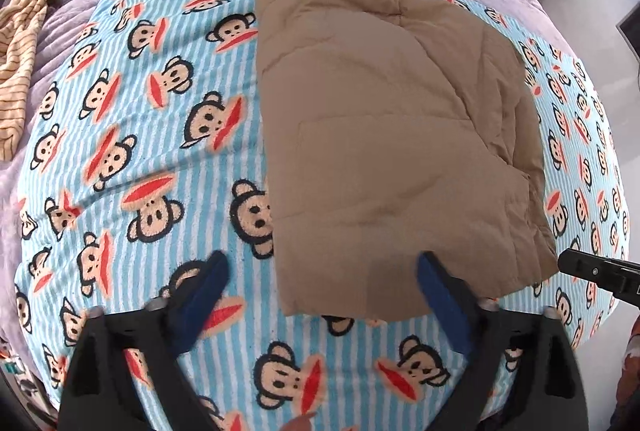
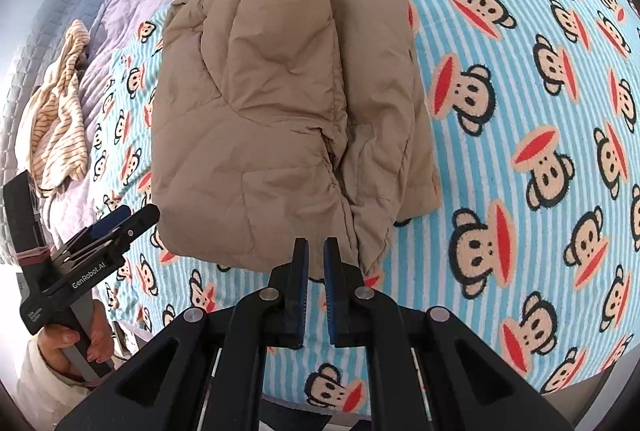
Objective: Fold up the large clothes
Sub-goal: 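Open both tools and pull them back from the folded jacket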
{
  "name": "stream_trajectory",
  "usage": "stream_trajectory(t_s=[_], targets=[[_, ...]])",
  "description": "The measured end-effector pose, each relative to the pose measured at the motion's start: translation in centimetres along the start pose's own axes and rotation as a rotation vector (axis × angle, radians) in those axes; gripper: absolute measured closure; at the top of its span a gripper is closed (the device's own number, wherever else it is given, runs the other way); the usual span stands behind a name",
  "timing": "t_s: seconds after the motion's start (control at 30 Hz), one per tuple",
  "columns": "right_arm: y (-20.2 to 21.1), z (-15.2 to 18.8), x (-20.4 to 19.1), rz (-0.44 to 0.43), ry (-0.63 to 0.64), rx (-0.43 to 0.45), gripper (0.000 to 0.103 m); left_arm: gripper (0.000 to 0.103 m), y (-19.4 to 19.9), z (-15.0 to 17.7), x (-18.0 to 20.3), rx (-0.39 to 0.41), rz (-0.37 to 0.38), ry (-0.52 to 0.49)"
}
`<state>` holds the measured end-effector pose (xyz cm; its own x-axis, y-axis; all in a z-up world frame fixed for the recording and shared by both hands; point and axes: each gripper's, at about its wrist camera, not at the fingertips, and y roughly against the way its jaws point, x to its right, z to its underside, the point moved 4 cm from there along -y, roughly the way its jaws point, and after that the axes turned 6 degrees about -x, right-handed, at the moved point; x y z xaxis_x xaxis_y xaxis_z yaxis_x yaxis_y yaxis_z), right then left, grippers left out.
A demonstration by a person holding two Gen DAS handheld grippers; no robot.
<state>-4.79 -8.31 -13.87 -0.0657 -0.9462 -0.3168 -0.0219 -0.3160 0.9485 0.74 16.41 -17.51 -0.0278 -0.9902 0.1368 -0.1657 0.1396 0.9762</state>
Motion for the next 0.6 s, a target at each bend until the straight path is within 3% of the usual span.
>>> stream_trajectory(t_s=[0.33, 0.6], targets=[[0.2, 1.3, 1.1, -0.032, -0.003, 0.004, 0.094, 0.001, 1.6, 2.2, 2.8, -0.007, -0.031, -0.008], [1.5, 3.5, 1.3, -0.029, 0.059, -0.008, 0.094, 0.001, 4.1, 6.2, 4.3, -0.007, -0.034, 0.088]])
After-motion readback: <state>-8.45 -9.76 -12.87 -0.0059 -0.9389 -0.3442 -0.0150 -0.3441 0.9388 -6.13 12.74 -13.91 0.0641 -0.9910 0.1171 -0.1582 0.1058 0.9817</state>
